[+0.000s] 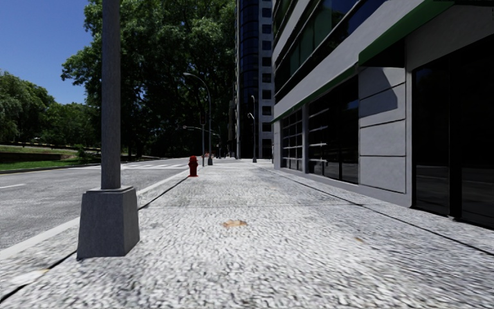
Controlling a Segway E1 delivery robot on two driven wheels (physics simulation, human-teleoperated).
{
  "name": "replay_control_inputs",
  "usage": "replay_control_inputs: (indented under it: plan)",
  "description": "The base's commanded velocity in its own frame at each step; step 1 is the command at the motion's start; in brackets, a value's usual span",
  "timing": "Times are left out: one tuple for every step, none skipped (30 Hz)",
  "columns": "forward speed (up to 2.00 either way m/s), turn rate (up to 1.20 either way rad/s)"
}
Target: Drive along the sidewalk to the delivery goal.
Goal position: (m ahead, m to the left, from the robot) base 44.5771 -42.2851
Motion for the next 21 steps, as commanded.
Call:
replay_control_inputs:
  plan:
    - [2.0, 0.0]
    - [2.0, 0.0]
    - [2.0, 0.0]
    - [2.0, 0.0]
    - [2.0, 0.0]
    - [2.0, 0.0]
    - [2.0, 0.0]
    - [2.0, 0.0]
    - [2.0, 0.0]
    - [2.0, 0.0]
    - [2.0, 0.0]
    - [2.0, 0.0]
    - [2.0, 0.0]
    - [2.0, 0.0]
    - [2.0, 0.0]
    - [2.0, 0.0]
    - [2.0, 0.0]
    - [2.0, 0.0]
    - [2.0, 0.0]
    - [2.0, 0.0]
    - [2.0, 0.0]
